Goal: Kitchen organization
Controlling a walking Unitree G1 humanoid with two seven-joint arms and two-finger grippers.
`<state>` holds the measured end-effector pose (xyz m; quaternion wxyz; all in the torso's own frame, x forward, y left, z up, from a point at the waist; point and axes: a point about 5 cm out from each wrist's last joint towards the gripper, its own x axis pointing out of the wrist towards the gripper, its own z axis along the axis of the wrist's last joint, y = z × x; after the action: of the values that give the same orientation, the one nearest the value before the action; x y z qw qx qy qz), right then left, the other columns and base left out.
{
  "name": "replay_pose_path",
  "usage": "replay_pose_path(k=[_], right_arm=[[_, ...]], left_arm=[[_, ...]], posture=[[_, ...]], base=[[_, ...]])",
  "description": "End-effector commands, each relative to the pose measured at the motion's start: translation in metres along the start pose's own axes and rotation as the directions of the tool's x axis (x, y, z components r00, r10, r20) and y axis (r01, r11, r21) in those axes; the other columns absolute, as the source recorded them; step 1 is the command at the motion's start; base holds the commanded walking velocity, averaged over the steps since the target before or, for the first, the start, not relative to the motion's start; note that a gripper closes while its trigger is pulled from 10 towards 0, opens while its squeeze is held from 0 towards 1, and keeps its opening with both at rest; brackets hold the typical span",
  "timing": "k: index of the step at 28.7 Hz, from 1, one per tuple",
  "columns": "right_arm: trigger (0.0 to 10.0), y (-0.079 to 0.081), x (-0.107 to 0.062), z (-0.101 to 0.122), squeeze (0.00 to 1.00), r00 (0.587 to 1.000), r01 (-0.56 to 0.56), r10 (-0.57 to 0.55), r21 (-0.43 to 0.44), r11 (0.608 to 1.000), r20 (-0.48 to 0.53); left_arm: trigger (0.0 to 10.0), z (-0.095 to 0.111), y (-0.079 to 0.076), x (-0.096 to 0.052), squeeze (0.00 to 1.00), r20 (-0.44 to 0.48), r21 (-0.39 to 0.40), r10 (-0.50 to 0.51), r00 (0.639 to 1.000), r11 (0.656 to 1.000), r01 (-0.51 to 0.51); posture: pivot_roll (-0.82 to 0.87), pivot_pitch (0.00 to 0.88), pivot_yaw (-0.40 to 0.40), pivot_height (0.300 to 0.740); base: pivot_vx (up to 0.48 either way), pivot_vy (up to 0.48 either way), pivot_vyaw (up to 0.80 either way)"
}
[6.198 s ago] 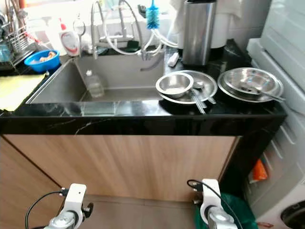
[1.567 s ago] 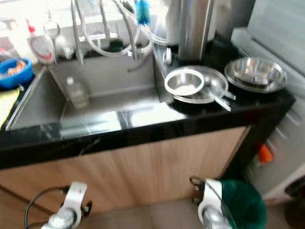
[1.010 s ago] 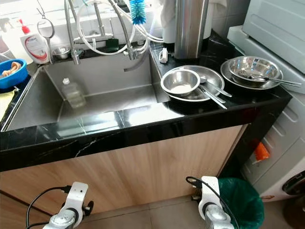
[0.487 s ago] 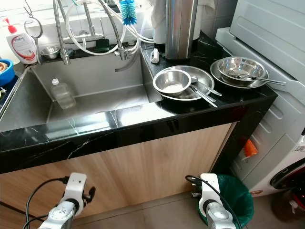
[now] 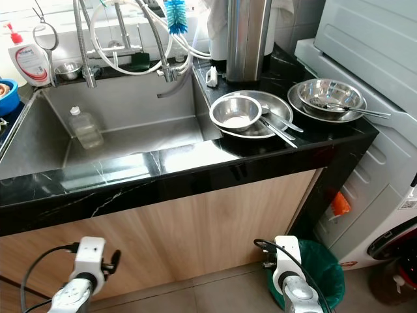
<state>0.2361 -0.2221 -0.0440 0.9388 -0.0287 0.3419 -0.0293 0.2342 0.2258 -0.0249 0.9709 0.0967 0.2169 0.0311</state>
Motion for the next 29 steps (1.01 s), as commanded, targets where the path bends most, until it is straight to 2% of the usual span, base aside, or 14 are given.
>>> replay_pose_path(k=[1, 10, 11, 13, 14, 16, 22, 27, 29], right_arm=[[10.0, 0.000, -0.001, -0.003, 0.00, 1.000, -0.004, 0.004, -0.007, 1.000, 0.001], [10.0, -0.002, -0.003, -0.004, 0.00, 0.999, 0.019, -0.018, -0.019, 1.000, 0.026], [10.0, -0.009, -0.009, 0.001, 0.00, 0.989, 0.010, -0.005, -0.033, 0.999, 0.148], [10.0, -0.019, -0.042, 0.017, 0.00, 0.924, 0.004, 0.018, -0.058, 0.998, 0.381], [10.0, -0.019, -0.042, 0.017, 0.00, 0.924, 0.004, 0.018, -0.058, 0.998, 0.381], [10.0, -0.018, -0.066, 0.027, 0.00, 0.888, -0.008, 0.040, -0.073, 0.997, 0.457], [10.0, -0.019, -0.068, 0.027, 0.00, 0.897, 0.009, 0.033, -0.093, 0.996, 0.441], [10.0, -0.018, -0.085, 0.028, 0.00, 0.908, 0.013, 0.017, -0.068, 0.998, 0.418], [10.0, -0.018, -0.086, 0.029, 0.00, 0.906, 0.025, 0.004, -0.063, 0.998, 0.424]], left_arm=[[10.0, -0.003, 0.006, -0.006, 0.00, 0.013, 0.010, 0.004, 1.000, 1.000, -0.004], [10.0, 0.001, 0.016, -0.021, 0.00, 0.082, -0.008, 0.023, 0.996, 1.000, -0.023], [10.0, 0.007, 0.016, -0.025, 0.00, 0.112, -0.014, 0.026, 0.993, 1.000, -0.025], [10.0, 0.012, 0.015, -0.029, 0.00, 0.134, -0.021, 0.025, 0.991, 1.000, -0.023], [10.0, 0.012, 0.015, -0.029, 0.00, 0.134, -0.021, 0.025, 0.991, 1.000, -0.023], [10.0, 0.015, 0.012, -0.034, 0.00, 0.145, -0.027, 0.021, 0.989, 1.000, -0.017], [10.0, 0.016, 0.009, -0.037, 0.00, 0.138, -0.039, 0.020, 0.990, 0.999, -0.015], [10.0, 0.024, 0.012, -0.047, 0.00, 0.149, -0.065, 0.047, 0.988, 0.997, -0.038], [10.0, 0.028, 0.015, -0.049, 0.00, 0.167, -0.077, 0.075, 0.983, 0.995, -0.063]], posture=[[-0.18, 0.000, 0.098, 0.740], [-0.16, 0.000, 0.090, 0.740], [-0.15, 0.000, 0.091, 0.740], [-0.15, 0.000, 0.091, 0.740], [-0.15, 0.000, 0.091, 0.740], [-0.15, 0.000, 0.091, 0.740], [-0.14, 0.000, 0.091, 0.740], [-0.15, 0.000, 0.092, 0.740], [-0.14, 0.000, 0.092, 0.740]], base=[[0.000, 0.000, 0.00], [0.000, 0.000, 0.00], [0.000, 0.000, 0.00], [0.000, 0.000, 0.00], [0.000, 0.000, 0.00], [0.000, 0.000, 0.00], [0.000, 0.000, 0.00], [0.000, 0.000, 0.00], [0.000, 0.000, 0.00]])
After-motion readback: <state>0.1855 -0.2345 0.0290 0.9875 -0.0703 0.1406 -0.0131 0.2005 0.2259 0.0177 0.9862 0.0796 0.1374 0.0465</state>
